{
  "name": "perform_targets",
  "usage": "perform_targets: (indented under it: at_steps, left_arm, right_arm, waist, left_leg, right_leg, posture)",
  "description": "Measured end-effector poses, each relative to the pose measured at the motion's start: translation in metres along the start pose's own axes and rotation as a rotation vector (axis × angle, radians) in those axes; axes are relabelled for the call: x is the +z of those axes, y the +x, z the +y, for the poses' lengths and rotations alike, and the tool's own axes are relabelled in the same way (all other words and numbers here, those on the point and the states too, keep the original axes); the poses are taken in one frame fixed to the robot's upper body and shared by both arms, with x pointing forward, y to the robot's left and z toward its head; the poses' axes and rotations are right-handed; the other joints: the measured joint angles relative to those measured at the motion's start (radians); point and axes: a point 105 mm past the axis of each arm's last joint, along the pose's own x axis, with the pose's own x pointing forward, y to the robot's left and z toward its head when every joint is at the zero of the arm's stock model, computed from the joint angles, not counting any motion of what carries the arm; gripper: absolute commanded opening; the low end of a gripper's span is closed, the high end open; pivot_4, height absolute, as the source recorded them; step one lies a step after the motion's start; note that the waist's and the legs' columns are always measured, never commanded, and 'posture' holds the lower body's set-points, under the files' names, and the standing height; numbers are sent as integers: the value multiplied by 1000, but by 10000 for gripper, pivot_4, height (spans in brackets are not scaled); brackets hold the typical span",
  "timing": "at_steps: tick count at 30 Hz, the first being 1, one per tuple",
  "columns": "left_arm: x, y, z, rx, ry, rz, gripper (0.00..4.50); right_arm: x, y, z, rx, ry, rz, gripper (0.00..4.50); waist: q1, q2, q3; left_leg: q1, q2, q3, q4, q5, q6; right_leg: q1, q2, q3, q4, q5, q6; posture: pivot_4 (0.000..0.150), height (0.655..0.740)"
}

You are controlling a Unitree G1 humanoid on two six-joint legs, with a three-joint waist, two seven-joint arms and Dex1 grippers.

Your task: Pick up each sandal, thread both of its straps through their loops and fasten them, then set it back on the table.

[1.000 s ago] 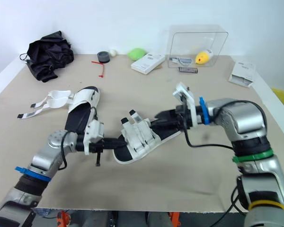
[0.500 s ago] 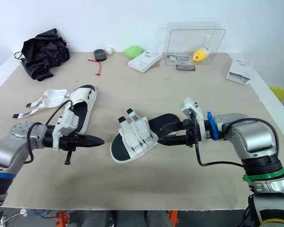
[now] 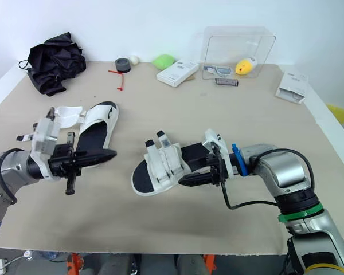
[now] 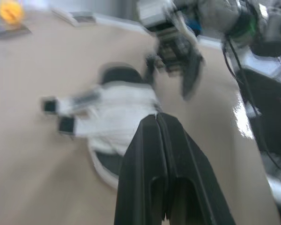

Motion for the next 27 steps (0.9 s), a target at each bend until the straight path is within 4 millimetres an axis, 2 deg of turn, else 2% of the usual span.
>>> perform_targets:
  at_steps: [4, 5, 8, 12, 19, 24, 27]
  left_arm:
    - [2, -2, 4, 35, -4, -5, 0]
    - [1, -3, 4, 38, -3, 2, 0]
    - [-6, -7, 7, 61, -8, 31, 0]
    - [-17, -11, 16, 112, -7, 60, 0]
    - [-15, -1, 20, 86, 10, 47, 0]
    - [-19, 6, 22, 76, 5, 31, 0]
    - [-20, 10, 20, 54, 2, 31, 0]
  right_arm:
    - [-1, 4, 1, 11, 8, -10, 1730]
    - [0, 5, 1, 16, 11, -20, 754]
    - [2, 9, 0, 10, 32, -55, 754]
    - [3, 2, -10, -98, 75, -95, 754]
    - [1, -4, -2, -168, 105, -151, 754]
    - [26, -40, -25, -429, 59, -251, 754]
    - [30, -75, -46, -675, 76, -297, 754]
  waist:
    - [1, 0, 0]
    - [1, 0, 0]
    - [1, 0, 0]
    - [5, 0, 0]
    - [11, 0, 0]
    - [11, 0, 0]
    - [11, 0, 0]
  left_leg:
    - [0, 0, -1, 0, 2, -3]
    - [0, 0, -1, 0, 2, -3]
    - [0, 0, -1, 0, 3, -5]
    - [0, 0, -1, 0, 5, -9]
    - [0, 0, 0, 1, 5, -9]
    - [0, 0, 2, 2, 7, -11]
    - [0, 0, 5, 2, 7, -12]
  right_leg:
    - [0, 1, -1, 1, 1, 0]
    - [0, 1, -1, 1, 1, 0]
    - [0, 1, -1, 1, 2, 0]
    - [0, 1, -1, 1, 3, 0]
    - [0, 1, -1, 1, 4, 1]
    - [0, 1, 1, 1, 6, 2]
    - [0, 1, 1, 1, 7, 3]
  posture:
    - [1500, 7400]
    - [1500, 7400]
    - [1500, 7400]
    - [1500, 7400]
    - [1500, 7400]
    - [1500, 7400]
    - [1500, 7400]
